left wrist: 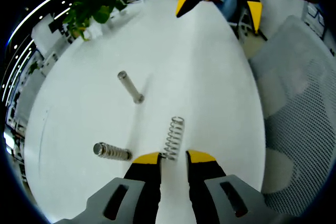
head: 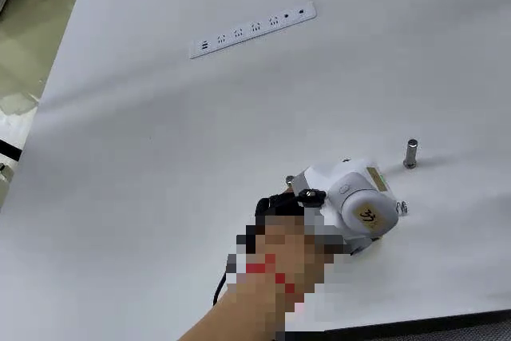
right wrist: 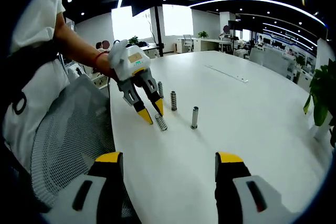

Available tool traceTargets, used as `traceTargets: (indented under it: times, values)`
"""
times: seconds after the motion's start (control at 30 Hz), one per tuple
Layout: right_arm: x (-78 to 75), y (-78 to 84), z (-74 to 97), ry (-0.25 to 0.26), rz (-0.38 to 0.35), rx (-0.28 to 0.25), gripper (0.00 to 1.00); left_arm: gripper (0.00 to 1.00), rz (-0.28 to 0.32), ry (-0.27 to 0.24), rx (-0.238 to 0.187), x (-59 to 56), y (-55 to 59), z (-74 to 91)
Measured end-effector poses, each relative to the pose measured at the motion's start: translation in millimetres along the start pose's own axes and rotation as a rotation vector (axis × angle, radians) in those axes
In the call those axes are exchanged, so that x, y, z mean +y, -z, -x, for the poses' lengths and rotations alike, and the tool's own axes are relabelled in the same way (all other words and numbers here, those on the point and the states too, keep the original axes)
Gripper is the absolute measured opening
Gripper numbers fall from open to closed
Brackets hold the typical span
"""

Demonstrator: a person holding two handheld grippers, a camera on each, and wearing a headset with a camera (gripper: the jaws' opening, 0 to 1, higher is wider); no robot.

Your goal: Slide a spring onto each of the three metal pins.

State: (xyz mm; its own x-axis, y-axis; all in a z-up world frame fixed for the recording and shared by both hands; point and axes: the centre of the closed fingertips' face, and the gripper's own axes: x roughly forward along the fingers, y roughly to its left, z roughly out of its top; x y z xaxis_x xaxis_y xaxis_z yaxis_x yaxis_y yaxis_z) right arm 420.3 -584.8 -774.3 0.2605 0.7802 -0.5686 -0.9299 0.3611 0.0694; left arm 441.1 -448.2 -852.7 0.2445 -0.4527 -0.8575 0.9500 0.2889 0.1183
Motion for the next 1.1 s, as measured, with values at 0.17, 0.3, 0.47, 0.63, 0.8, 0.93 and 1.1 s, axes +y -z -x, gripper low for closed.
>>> traceTargets:
  times: [0.17, 0.3, 0.47, 0.63, 0.8, 0.93, 1.1]
  values:
    - [1.0, 3.4, 0.7, -0.008, -0.002, 0.009, 0.74, 0.15, -0.003, 0.005, -0.003, -1.7, -0.2, -0.3]
    - [1.2, 4.2, 1.2, -0.011, -0.008, 0.009, 0.75, 0.12, -0.006, 0.008, -0.003, -2.5, 0.3, -0.7]
    - [1.4, 2.3, 0.1, -0.011, -0.008, 0.007, 0.75, 0.12, -0.008, 0.012, -0.006, -1.9, 0.3, -1.0]
    - [1.2, 0.3, -1.5, -0.013, -0.006, 0.005, 0.75, 0.12, -0.013, 0.014, -0.004, -1.4, 0.2, -1.0]
    - [1.9, 0.9, -3.5, -0.017, -0.004, 0.008, 0.74, 0.11, 0.010, 0.025, -0.003, -2.8, 1.2, -0.4]
    - [3.2, 0.6, -4.9, -0.022, -0.003, 0.008, 0.74, 0.11, 0.015, 0.030, -0.006, -4.3, 1.3, 0.0]
    - [4.3, 0.4, -6.7, -0.028, -0.003, 0.011, 0.74, 0.11, 0.031, 0.036, -0.019, -5.5, -0.3, 1.0]
